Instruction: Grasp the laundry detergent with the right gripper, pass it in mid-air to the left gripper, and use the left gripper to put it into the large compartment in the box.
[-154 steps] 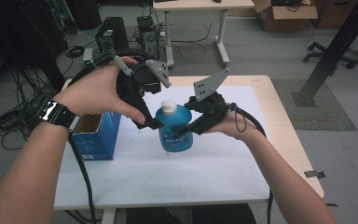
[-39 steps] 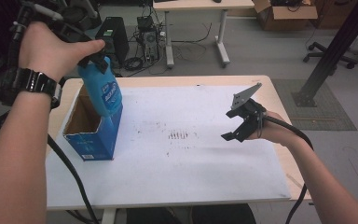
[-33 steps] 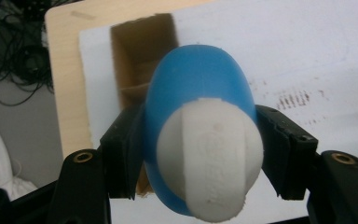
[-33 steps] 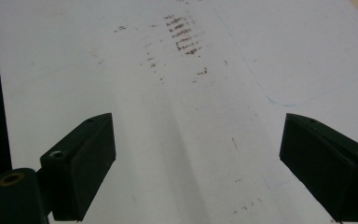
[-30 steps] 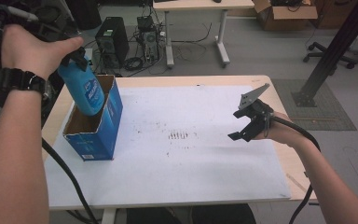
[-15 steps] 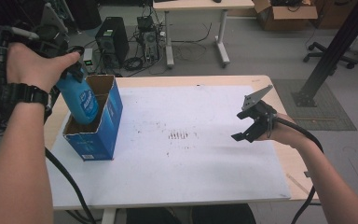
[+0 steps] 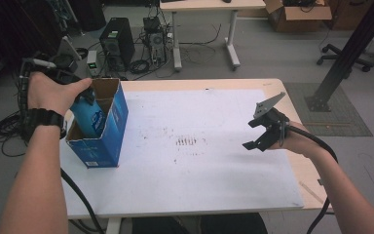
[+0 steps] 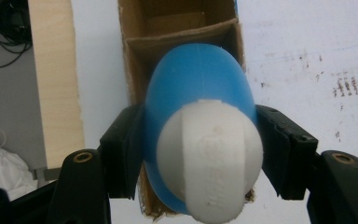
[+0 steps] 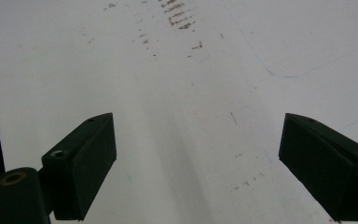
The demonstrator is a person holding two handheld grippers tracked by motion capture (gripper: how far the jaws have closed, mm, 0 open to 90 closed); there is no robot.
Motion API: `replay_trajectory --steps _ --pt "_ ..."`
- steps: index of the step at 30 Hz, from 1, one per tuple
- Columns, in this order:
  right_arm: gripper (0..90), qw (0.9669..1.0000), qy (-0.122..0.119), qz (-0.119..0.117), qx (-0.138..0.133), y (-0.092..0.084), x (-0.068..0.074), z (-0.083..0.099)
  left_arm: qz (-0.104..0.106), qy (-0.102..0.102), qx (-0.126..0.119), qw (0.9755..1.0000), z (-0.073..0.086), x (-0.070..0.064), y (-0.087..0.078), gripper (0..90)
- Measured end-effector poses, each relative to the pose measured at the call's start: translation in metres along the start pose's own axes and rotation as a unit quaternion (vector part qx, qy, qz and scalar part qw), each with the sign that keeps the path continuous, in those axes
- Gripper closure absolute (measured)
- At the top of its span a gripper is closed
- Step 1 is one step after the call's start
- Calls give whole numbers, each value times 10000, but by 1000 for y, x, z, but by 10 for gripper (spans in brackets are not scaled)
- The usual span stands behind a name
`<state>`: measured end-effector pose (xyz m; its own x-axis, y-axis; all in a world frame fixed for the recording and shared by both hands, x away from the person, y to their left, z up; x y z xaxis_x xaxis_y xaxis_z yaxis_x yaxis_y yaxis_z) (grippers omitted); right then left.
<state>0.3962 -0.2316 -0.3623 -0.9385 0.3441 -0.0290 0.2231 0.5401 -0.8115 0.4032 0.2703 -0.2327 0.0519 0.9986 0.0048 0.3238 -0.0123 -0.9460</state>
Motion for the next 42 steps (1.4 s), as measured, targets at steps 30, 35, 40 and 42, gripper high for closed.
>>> replay_trajectory --steps 30,35,40,42 --pt "109 10000 56 -81 6 7 2 4 78 -159 213 9996 16 1 66 382" --pt "108 9999 69 -81 -1 7 2 5 85 -177 206 9996 17 0 71 382" --pt "109 9999 55 -97 3 9 3 5 82 -189 172 9996 18 0 71 382" --pt "108 9999 66 -88 -15 8 2 5 81 -198 180 9996 18 1 72 381"
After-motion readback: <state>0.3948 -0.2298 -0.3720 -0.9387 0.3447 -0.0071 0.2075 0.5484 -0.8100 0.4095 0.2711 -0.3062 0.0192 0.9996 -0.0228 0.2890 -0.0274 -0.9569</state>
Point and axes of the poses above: each handheld gripper's, and its own axes: y roughly forward along the jaws, z roughly out of its underside, x roughly to its left, the point moved 4 cm from there along y, roughly forward along the jaws, and after that the axes turned 2 degrees about -y, right-handed, at the moved point
